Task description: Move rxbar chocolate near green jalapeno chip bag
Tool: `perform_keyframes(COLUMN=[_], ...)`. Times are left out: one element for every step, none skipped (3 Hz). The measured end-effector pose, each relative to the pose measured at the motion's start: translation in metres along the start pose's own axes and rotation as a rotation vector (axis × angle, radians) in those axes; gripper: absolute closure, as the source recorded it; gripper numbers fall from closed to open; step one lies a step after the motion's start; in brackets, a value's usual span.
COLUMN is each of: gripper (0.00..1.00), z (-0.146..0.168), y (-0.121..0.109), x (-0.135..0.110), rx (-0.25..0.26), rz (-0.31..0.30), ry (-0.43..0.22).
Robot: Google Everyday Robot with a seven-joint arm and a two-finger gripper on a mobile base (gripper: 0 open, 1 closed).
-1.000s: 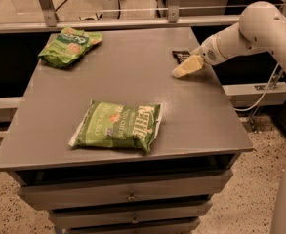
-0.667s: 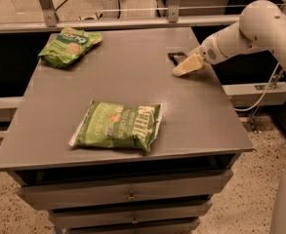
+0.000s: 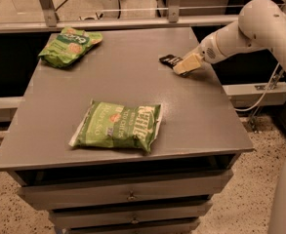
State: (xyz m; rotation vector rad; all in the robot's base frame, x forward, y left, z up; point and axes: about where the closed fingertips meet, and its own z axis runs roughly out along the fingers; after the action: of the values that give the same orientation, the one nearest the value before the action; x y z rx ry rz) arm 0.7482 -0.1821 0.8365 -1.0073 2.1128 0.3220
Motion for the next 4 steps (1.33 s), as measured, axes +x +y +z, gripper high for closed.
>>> perform_keyframes(gripper=[1.0, 1.0, 1.0, 1.0], z=[0.0, -0.012, -0.055, -0.057], y=[0.0, 0.026, 0.079, 0.085], x=[0.0, -0.037, -0.109, -0.116], rx=[0.0, -0.062, -0.122, -0.124], rz=[0.0, -0.093, -0.314, -0.352], ry=[0.0, -0.054, -0.16, -0.171])
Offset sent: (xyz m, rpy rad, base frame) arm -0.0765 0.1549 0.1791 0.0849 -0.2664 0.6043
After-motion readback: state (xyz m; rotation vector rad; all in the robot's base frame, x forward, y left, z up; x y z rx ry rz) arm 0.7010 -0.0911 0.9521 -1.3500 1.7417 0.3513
